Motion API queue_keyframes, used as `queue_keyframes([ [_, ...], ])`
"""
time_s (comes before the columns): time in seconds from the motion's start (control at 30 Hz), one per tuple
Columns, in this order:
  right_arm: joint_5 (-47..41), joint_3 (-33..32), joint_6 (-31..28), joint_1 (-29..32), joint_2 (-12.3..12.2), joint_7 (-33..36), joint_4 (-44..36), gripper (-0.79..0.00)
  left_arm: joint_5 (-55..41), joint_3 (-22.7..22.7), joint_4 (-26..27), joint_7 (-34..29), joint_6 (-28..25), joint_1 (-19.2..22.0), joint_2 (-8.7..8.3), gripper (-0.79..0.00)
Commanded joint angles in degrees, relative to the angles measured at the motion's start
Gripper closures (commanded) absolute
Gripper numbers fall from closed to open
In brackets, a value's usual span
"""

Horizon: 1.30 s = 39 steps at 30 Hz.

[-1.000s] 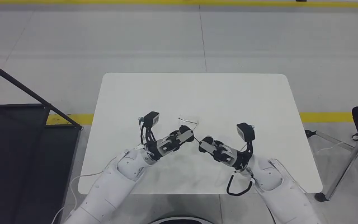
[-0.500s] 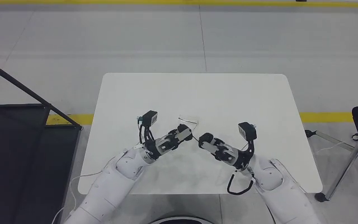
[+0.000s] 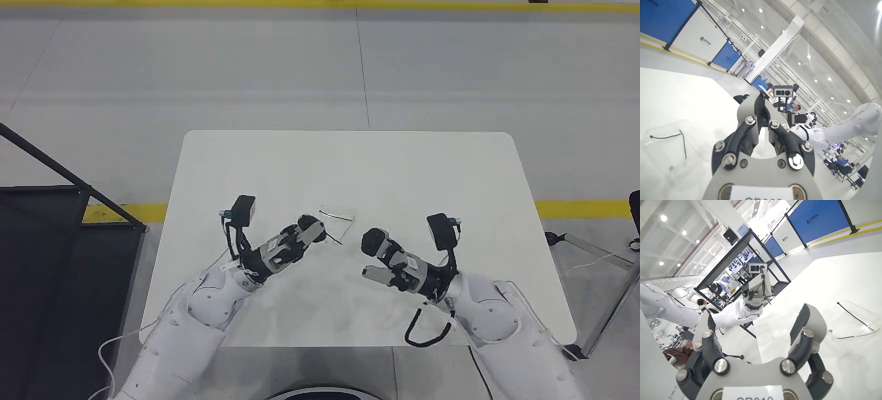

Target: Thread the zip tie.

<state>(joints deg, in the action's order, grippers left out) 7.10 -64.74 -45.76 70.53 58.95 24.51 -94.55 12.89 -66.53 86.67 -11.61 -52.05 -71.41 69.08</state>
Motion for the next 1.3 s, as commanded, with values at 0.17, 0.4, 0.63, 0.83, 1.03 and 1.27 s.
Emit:
queue_keyframes([
  [0.17, -0.1, 0.0, -0.1, 0.0, 0.0, 0.0, 0.1, -0.785, -0.1, 0.1, 0.0, -0.1, -0.1, 0.0, -0.01, 0.0],
  [0.4, -0.1, 0.0, -0.1, 0.0, 0.0, 0.0, 0.1, -0.785, 0.7, -0.6, 1.0, 1.2, 2.9, -0.4, 0.06, 0.0],
  [0.63, 12.0, 0.5, 7.1, -1.0, 0.2, 1.6, -7.4, -0.785, 8.7, -3.7, 2.4, 8.8, 8.7, -2.7, 0.23, 0.0],
  [0.83, 23.5, 3.5, 22.1, -3.8, 0.8, 7.6, -15.0, -0.785, 9.2, -7.1, 1.7, 12.9, 9.4, -4.5, 0.04, 0.0],
  [1.03, 31.8, 8.8, 34.8, -7.8, 2.0, 12.6, -18.5, -0.785, 7.3, -9.3, 1.3, 15.7, 10.0, -5.2, 0.08, 0.0],
  [1.27, 31.8, 8.8, 34.8, -7.8, 2.0, 12.6, -18.5, -0.785, 7.3, -9.3, 1.3, 15.7, 10.0, -5.2, 0.08, 0.0],
])
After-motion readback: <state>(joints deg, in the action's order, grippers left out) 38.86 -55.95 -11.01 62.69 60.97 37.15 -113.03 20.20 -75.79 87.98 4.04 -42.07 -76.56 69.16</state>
